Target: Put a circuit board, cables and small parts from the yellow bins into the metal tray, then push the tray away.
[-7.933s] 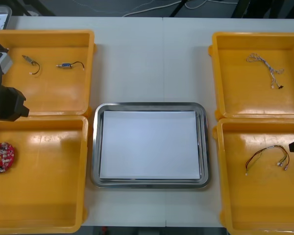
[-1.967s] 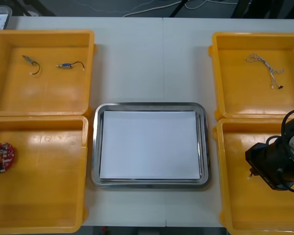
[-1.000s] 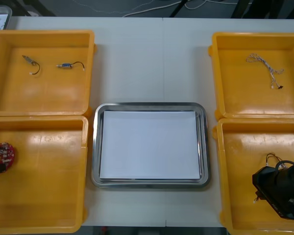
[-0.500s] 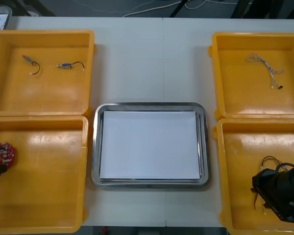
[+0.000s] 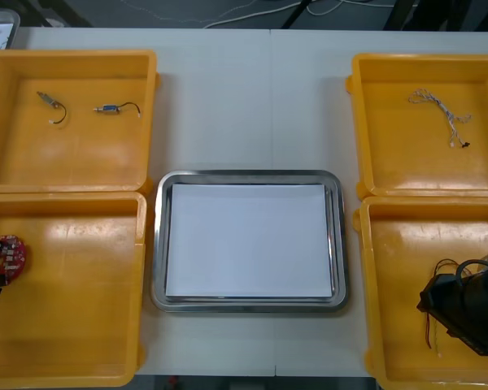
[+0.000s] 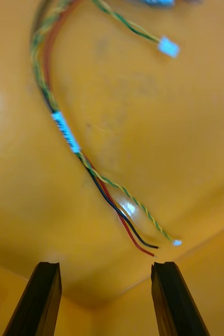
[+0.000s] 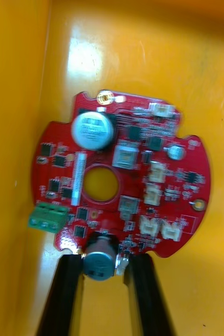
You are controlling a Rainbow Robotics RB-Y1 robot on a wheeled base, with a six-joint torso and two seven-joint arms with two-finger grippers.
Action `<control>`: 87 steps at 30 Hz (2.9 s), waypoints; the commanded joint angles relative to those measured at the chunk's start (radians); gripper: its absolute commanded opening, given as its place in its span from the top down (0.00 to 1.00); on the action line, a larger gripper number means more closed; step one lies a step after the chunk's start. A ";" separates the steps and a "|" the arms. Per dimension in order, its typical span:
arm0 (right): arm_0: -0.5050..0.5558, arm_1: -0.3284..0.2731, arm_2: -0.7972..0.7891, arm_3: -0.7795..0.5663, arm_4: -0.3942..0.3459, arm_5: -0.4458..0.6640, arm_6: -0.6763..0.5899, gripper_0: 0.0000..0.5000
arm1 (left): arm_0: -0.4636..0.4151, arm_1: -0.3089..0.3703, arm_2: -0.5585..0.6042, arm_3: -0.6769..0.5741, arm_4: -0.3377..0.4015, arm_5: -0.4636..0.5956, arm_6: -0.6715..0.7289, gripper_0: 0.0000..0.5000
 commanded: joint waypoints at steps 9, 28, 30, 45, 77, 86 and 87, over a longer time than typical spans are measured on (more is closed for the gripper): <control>-0.117 -0.014 -0.070 0.054 0.007 0.020 0.398 0.00 | 0.019 -0.016 -0.012 -0.005 -0.014 -0.023 -0.090 0.98; -0.122 -0.016 -0.082 0.141 0.009 -0.049 0.597 0.00 | -0.009 -0.011 0.020 -0.005 0.032 0.054 -0.095 0.31; -0.116 -0.014 -0.077 0.143 0.018 -0.063 0.600 0.00 | -0.011 -0.009 0.022 -0.005 0.038 0.057 -0.095 0.31; -0.071 0.004 -0.007 0.143 0.112 -0.139 0.589 0.00 | -0.020 0.020 0.069 -0.034 0.115 0.147 -0.087 0.28; -0.014 0.096 0.023 0.143 0.178 -0.224 0.589 0.00 | -0.066 0.041 0.019 -0.060 0.035 0.107 -0.014 0.24; -0.010 0.098 0.029 0.180 0.175 -0.282 0.595 0.00 | -0.063 0.010 0.007 -0.059 0.032 0.104 -0.021 0.24; -0.010 0.098 0.029 0.183 0.175 -0.285 0.594 0.00 | -0.061 0.009 0.007 -0.059 0.033 0.107 -0.023 0.24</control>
